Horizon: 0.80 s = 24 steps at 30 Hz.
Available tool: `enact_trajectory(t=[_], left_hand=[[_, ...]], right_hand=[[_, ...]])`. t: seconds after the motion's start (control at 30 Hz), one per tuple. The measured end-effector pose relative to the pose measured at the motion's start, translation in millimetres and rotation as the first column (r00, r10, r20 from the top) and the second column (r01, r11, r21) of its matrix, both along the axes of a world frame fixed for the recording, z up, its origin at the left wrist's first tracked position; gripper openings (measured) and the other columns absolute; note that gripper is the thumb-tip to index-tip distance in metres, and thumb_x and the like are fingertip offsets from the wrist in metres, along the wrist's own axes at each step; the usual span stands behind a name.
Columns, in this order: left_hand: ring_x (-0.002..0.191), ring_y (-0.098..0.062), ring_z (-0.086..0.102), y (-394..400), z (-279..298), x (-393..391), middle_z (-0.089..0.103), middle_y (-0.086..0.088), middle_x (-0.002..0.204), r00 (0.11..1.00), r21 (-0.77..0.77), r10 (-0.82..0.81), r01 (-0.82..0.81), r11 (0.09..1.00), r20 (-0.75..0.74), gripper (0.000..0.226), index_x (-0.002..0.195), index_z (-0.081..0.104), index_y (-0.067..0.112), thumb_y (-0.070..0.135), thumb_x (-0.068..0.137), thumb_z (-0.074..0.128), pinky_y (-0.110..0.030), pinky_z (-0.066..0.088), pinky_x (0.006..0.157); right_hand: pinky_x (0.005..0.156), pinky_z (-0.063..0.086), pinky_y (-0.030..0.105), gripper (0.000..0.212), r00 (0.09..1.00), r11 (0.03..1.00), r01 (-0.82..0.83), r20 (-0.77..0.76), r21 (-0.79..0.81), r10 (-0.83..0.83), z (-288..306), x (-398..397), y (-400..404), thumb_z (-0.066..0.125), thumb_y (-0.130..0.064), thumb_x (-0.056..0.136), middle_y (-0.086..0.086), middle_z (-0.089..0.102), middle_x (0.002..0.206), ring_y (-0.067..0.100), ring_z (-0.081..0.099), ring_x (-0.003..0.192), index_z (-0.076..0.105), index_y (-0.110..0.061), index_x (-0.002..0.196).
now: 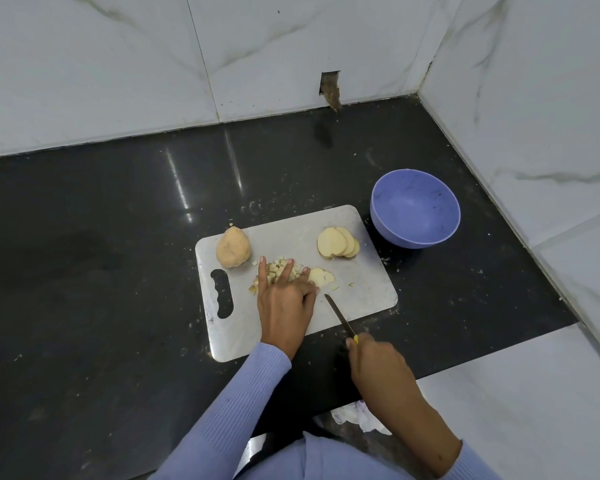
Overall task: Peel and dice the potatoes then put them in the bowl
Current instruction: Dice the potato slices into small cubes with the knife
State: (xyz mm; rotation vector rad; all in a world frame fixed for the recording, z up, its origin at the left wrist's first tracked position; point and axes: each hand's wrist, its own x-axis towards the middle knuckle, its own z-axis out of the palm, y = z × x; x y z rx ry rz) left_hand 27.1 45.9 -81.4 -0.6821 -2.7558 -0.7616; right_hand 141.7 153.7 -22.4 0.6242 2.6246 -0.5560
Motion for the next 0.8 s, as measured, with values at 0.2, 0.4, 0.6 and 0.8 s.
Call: enact_trajectory(t=[0.2,0.4,0.6,0.8], left_hand=[[0.12,-0.029,0.056,-10.6,-1.6,-0.2,0.071,-0.001,0.107,0.999,0.027,-0.026,0.027,0.999,-0.025,0.005,0.08,0.078,0.022,0.024,0.076,0.078,-0.042,-0.002,0.117],[0.119,-0.029,0.057,-10.2,-1.6,-2.6,0.073,0.002,0.096,1.0,0.038,-0.018,0.018,0.999,0.006,0.004,0.076,0.077,0.026,0.025,0.075,0.08,-0.042,-0.003,0.117],[0.114,-0.031,0.06,-5.5,3.4,0.0,0.074,0.003,0.091,1.0,-0.051,0.01,-0.011,0.999,-0.017,0.007,0.069,0.077,0.024,0.025,0.074,0.081,-0.041,-0.005,0.117],[0.113,-0.03,0.061,-4.8,1.4,3.1,0.074,0.001,0.094,1.0,-0.071,0.024,-0.025,0.997,-0.021,0.01,0.067,0.076,0.023,0.022,0.076,0.079,-0.045,0.002,0.116]], right_hand=[[0.066,0.045,0.033,0.037,0.989,0.999,0.014,-0.149,-0.043,-0.02,6.0,-35.3,-1.0,0.026,-0.037,0.103,0.003,0.053,0.08,0.022,0.057,0.076,0.052,-0.01,0.098],[0.069,0.038,0.031,0.039,0.991,0.999,-0.01,-0.136,-0.041,0.005,-7.7,-54.3,-9.6,0.025,-0.033,0.103,0.012,0.062,0.098,0.028,0.059,0.091,0.053,-0.006,0.105],[0.073,0.043,0.034,0.034,0.997,1.0,-0.009,-0.072,0.03,0.011,-12.7,-42.1,-18.8,0.023,-0.03,0.104,0.011,0.063,0.103,0.028,0.061,0.096,0.047,-0.008,0.109],[0.078,0.045,0.032,0.033,1.0,0.998,-0.003,0.007,0.061,0.002,-11.2,-3.1,-10.9,0.02,-0.032,0.105,0.007,0.064,0.106,0.025,0.062,0.099,0.046,-0.01,0.11]])
